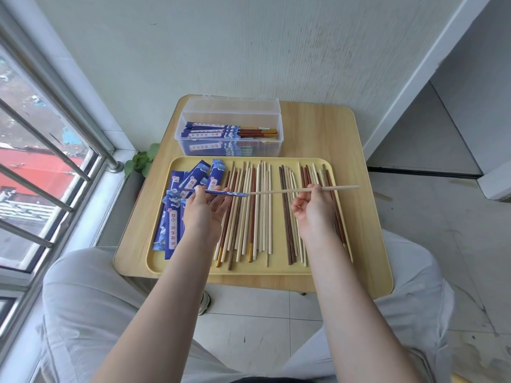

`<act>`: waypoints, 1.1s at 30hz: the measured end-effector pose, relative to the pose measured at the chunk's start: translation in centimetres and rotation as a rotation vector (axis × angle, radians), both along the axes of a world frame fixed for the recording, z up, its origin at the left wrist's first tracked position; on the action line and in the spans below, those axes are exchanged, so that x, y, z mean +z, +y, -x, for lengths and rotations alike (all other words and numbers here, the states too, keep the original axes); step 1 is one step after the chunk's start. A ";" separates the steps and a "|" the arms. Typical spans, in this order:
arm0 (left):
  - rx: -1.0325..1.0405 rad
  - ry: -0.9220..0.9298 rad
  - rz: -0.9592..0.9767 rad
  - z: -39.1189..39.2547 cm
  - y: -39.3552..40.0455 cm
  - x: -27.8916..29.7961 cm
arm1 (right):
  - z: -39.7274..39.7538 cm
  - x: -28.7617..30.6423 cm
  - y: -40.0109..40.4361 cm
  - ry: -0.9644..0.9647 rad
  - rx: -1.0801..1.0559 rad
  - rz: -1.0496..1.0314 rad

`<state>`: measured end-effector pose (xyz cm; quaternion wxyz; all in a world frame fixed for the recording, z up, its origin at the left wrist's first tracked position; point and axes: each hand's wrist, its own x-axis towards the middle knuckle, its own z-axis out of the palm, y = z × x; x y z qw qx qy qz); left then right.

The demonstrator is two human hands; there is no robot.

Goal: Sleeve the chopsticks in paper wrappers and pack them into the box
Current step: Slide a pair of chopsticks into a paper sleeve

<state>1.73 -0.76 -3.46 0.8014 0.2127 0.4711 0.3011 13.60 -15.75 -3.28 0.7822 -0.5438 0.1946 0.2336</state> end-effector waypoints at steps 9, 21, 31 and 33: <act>0.034 -0.016 0.024 0.1 -0.1 0.2 | 0.3 0.0 0.3 0.002 -0.004 0.030; -0.009 -0.076 0.031 0.1 -0.3 0.3 | 0.5 -0.1 0.3 -0.055 0.005 0.027; -0.339 -0.166 -0.068 0.3 -2.3 0.7 | 1.9 0.6 1.4 -0.048 0.235 -0.127; -0.386 -0.165 -0.067 0.4 -2.7 0.7 | 1.4 0.7 1.1 -0.054 0.220 -0.141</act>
